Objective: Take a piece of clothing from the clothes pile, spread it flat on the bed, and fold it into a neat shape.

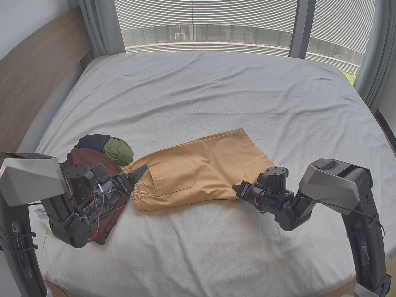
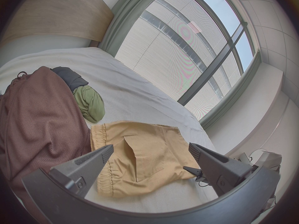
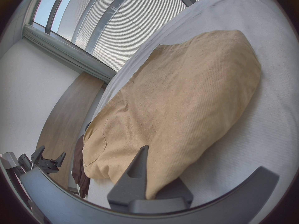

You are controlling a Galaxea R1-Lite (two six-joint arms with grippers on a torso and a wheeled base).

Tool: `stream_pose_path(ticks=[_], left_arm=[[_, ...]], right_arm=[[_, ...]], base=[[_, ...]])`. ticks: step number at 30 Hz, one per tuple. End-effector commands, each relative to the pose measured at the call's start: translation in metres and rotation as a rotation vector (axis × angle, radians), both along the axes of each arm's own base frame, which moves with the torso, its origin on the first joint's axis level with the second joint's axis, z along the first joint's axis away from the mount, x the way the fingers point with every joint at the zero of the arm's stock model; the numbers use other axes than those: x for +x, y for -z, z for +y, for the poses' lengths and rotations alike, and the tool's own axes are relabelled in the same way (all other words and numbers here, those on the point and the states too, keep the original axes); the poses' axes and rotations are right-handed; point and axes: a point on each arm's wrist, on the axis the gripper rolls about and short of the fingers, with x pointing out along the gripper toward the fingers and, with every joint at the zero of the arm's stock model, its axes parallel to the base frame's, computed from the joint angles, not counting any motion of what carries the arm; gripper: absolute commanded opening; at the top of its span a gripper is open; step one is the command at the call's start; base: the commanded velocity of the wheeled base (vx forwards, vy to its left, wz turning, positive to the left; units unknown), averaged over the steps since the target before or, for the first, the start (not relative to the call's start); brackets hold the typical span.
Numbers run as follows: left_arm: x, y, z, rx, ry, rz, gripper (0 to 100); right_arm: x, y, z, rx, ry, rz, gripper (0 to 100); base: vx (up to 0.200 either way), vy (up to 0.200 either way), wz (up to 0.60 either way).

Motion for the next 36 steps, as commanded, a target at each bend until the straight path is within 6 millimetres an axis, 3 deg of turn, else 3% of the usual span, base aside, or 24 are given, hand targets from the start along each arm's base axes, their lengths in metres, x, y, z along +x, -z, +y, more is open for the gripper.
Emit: stream_pose_path(ticks=[1, 11, 26, 36], left_arm=[[0.0, 0.001, 0.0, -0.001, -0.002, 0.002, 100], [0.0, 0.001, 0.0, -0.001, -0.002, 0.002, 100], [0.0, 0.001, 0.0, 0.001, 0.0, 0.003, 100], [-0.001, 0.002, 0.0, 0.001, 0.002, 0.008, 100]], right_arm=[[-0.015, -0.016, -0.006, -0.028, 0.027, -0.006, 0], [-0.061, -0.013, -0.028, -0.087, 0.028, 0.058, 0], [-0.108, 0.01, -0.055, -0.175, 0.052, 0.152, 0], [-0.117, 0.021, -0.057, -0.195, 0.039, 0.154, 0]], base=[[0.0, 0.0, 0.0], [0.0, 0.0, 0.0], [0.0, 0.0, 0.0], [0.0, 0.0, 0.0]])
